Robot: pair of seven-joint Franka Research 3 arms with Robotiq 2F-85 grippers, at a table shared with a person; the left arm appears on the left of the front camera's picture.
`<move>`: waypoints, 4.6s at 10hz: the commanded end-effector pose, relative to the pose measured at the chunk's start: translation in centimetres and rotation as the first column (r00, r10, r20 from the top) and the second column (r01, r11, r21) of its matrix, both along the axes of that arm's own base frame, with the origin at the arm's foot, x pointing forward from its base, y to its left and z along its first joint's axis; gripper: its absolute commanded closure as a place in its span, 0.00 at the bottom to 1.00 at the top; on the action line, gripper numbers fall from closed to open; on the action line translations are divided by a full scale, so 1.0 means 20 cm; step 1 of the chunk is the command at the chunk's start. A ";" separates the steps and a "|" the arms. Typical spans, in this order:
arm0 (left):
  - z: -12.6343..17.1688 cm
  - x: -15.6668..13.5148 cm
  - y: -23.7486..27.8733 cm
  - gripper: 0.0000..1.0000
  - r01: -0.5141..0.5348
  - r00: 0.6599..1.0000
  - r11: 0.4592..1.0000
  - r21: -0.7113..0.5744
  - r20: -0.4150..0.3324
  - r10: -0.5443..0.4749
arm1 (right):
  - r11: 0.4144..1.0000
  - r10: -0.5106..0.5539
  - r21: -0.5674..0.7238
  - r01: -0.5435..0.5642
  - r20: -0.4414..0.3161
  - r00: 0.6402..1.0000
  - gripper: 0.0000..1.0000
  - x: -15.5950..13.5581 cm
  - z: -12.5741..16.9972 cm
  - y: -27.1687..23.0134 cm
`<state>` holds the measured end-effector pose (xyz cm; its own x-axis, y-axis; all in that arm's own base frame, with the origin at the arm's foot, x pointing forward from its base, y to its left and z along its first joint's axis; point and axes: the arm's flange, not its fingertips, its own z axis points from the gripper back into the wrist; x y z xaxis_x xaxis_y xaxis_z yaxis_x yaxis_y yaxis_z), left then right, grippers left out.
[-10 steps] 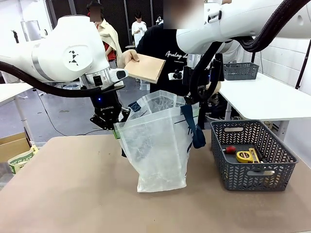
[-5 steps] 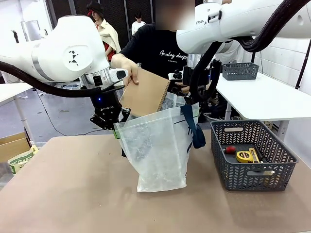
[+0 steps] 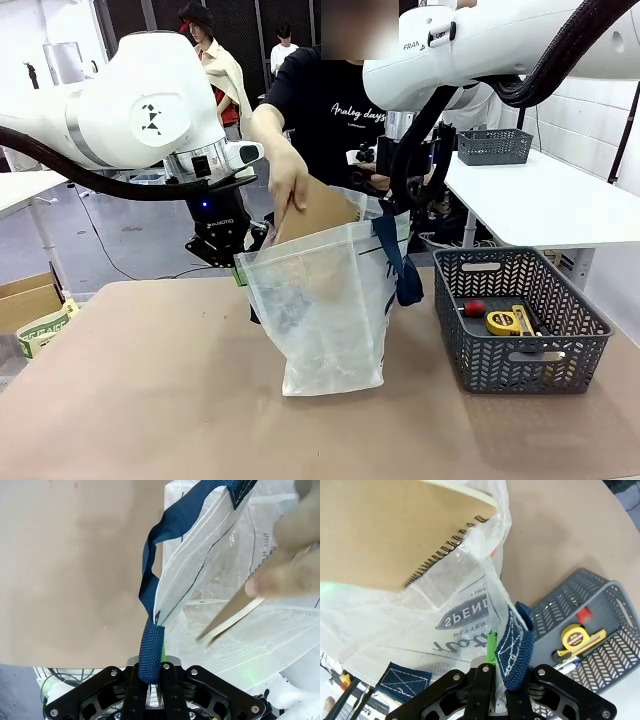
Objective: Transfer purchased items from the store into the shopping bag.
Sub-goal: Move the Reusable shopping bag to the right side of the table.
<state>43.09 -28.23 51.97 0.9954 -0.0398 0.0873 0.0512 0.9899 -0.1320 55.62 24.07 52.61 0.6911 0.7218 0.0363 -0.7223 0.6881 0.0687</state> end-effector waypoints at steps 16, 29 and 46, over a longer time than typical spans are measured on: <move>0.05 0.00 -0.02 1.00 0.168 0.984 0.986 0.019 0.062 -0.169 | 1.000 -0.018 -0.007 0.017 -0.004 1.000 1.00 0.01 -0.01 -0.02; 0.05 0.00 -0.02 1.00 0.168 0.984 0.986 0.019 0.062 -0.169 | 1.000 -0.018 -0.007 0.017 -0.004 1.000 1.00 0.01 -0.01 -0.02; 0.05 0.00 -0.02 1.00 0.168 0.984 0.986 0.019 0.062 -0.169 | 1.000 -0.018 -0.007 0.017 -0.004 1.000 1.00 0.01 -0.01 -0.02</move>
